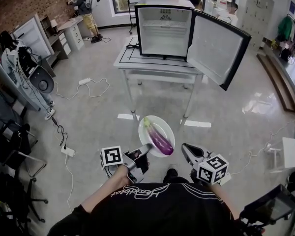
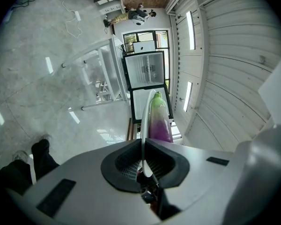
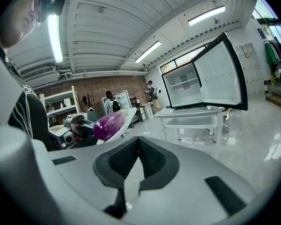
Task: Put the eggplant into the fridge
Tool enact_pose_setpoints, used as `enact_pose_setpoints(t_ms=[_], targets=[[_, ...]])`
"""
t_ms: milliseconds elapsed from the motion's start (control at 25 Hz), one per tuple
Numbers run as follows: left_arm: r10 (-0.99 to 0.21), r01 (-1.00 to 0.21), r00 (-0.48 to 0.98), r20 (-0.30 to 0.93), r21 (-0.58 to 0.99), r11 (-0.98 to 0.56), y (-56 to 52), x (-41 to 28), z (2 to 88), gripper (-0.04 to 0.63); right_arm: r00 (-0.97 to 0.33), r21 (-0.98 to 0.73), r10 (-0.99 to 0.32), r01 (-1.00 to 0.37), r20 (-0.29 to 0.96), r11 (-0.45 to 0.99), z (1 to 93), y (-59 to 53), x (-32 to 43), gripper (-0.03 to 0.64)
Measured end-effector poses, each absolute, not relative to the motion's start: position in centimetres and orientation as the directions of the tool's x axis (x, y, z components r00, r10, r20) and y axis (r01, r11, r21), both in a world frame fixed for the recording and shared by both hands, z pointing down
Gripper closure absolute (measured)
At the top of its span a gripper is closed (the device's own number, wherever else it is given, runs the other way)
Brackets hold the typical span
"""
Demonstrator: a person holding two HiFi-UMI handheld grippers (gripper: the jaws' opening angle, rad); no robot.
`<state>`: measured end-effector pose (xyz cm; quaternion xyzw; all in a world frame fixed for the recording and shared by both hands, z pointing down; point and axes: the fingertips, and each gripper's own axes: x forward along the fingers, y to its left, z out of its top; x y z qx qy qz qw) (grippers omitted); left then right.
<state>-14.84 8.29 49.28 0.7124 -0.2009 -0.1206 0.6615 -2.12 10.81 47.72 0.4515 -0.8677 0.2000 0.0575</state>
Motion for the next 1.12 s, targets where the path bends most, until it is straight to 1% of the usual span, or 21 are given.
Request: enact_pose_setpoints(t_ms=[280,560,920,1120], targets=[[-0.473,-0.143,0.875,0.104,0.989,-0.047,6.1,-14.9,49.7,0.571,-0.601,-0.285,-0.754,-0.796,0.265,0.534,48.0,8.4,-1.7,0.611],[-0.481,-0.151,0.871,0.103,0.987,-0.062,1.5,-13.0,49.3,0.571,-0.615,-0.287,-0.745,-0.785,0.259,0.549,47.6,3.6,-0.3,0.611],[-0.503,-0.169,0.854,0.135,0.985,-0.022,-6.9,-10.3,50.3,0.571,-0.626,-0.278,-0.737,-0.777,0.256,0.564,48.3,-6.4,2.9,0.611],[-0.493,-0.177,0.858,0.142,0.984,-0.024,-12.1,-8.0,49.8,0.571,-0.634,-0.289,-0.73,-0.771,0.255,0.568,48.1,-12.0,4.5,0.611]])
